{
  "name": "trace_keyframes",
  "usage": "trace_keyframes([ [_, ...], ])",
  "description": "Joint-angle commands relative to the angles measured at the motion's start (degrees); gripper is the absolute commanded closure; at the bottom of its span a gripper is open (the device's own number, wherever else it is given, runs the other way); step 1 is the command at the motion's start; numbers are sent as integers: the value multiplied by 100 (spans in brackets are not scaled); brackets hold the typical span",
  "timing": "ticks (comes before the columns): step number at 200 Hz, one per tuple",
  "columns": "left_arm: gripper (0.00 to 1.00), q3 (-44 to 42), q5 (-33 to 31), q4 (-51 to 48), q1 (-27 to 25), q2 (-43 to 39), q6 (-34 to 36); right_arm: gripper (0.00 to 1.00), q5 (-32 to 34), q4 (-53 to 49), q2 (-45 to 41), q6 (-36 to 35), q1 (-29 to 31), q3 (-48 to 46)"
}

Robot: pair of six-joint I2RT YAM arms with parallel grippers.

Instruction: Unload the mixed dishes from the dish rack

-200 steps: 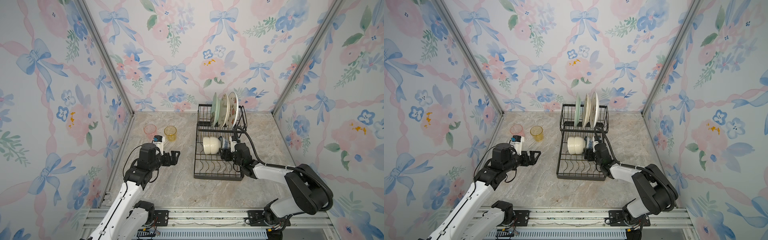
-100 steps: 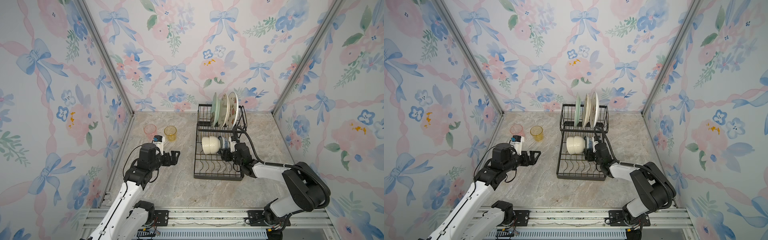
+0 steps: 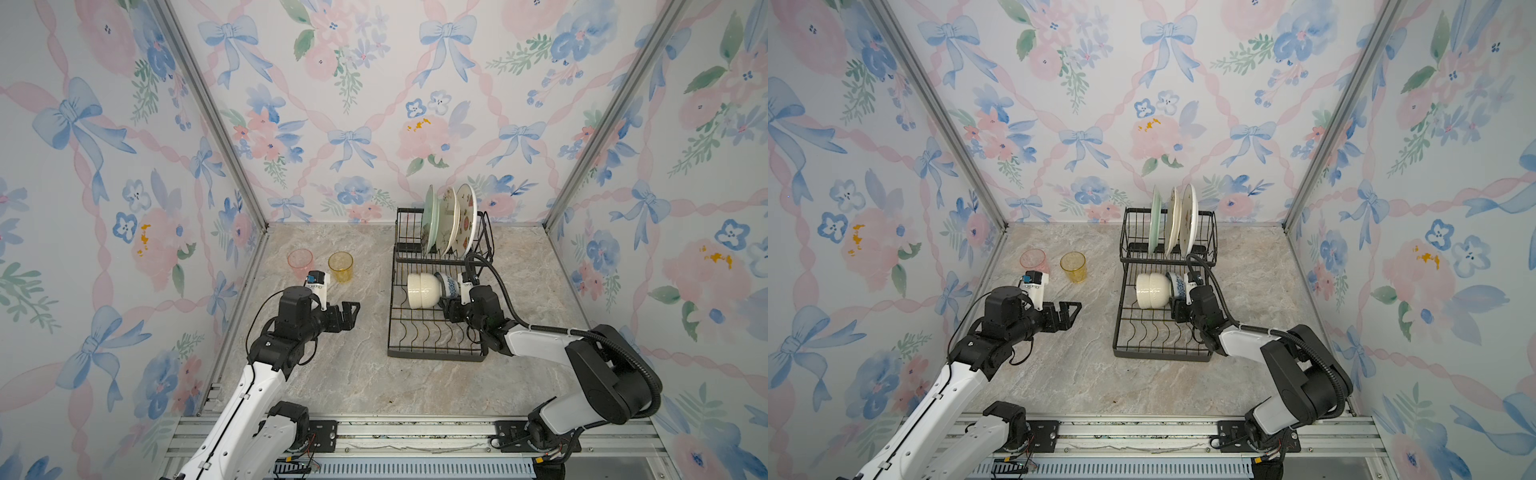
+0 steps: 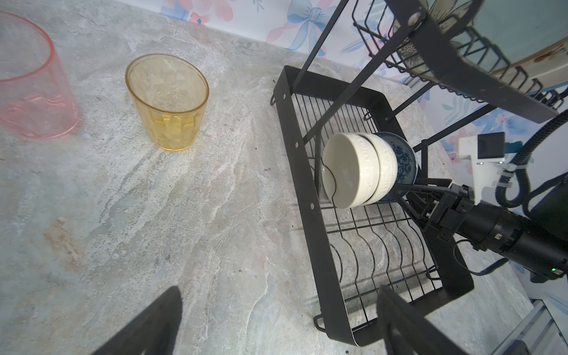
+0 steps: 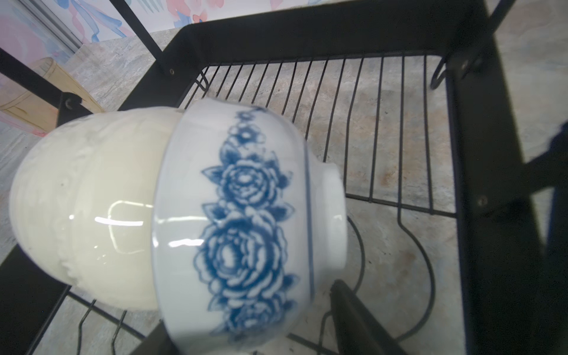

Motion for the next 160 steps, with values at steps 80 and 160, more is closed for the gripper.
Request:
trace_keyframes([
  [80,2,-102,84,104,49,-5,-26,39,377,-90,-487,-85,-43,-118],
  [160,2,-114,88,104,54,-5,-32,35,317,-291,-199,21,-42,78],
])
